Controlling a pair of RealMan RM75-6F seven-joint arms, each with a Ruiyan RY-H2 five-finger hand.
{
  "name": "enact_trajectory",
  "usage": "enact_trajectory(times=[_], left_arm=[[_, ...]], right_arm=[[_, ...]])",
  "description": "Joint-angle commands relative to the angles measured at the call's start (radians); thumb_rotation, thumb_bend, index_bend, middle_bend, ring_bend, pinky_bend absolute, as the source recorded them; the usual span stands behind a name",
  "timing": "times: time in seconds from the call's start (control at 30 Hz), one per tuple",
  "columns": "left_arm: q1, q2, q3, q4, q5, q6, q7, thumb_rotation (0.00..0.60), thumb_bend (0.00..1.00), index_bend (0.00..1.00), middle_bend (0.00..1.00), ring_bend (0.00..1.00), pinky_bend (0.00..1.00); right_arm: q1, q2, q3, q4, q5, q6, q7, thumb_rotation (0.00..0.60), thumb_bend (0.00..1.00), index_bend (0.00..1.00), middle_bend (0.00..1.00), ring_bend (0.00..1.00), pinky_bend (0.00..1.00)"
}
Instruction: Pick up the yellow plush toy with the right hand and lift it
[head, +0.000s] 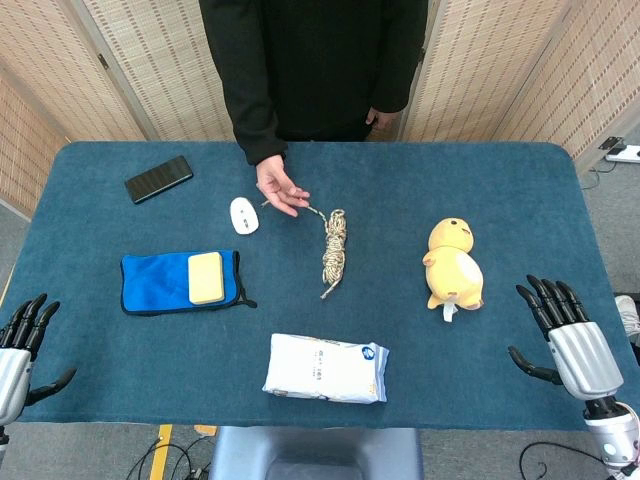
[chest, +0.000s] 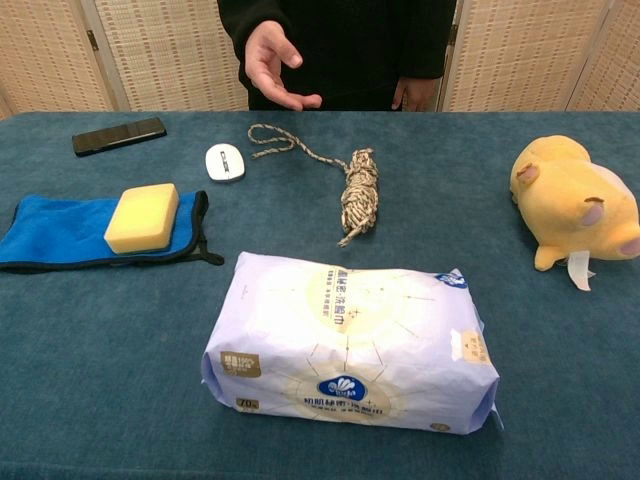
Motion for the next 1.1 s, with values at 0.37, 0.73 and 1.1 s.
enact_trajectory(times=[0.37,0.73,1.1], left_arm=[[0.000,0.002,0.001,-0.002,0.006,0.005,-0.011,0.600,0.24,0.00,0.05,0.06,0.26],[-0.008,0.005,0.004,-0.004,0.011,-0.007,-0.028,0.600,0.24,0.00,0.05,0.06,0.26],[-0.002,0.014,0.002,0.001,0.003,0.004,-0.054,0.600,0.24,0.00,0.05,0.06,0.26]], right_arm=[[0.011,-0.003,0.001,-0.007,0.010,-0.027,-0.017,0.600,0.23,0.00,0.00,0.00,0.00],[0.156,0.048,0.097,-0.063,0.159,-0.250,-0.009,0.600,0.21,0.00,0.00,0.00,0.00],[0.314,-0.098,0.156,0.084,0.347,-0.501,-0.032,0.600,0.17,0.00,0.00,0.00,0.00]])
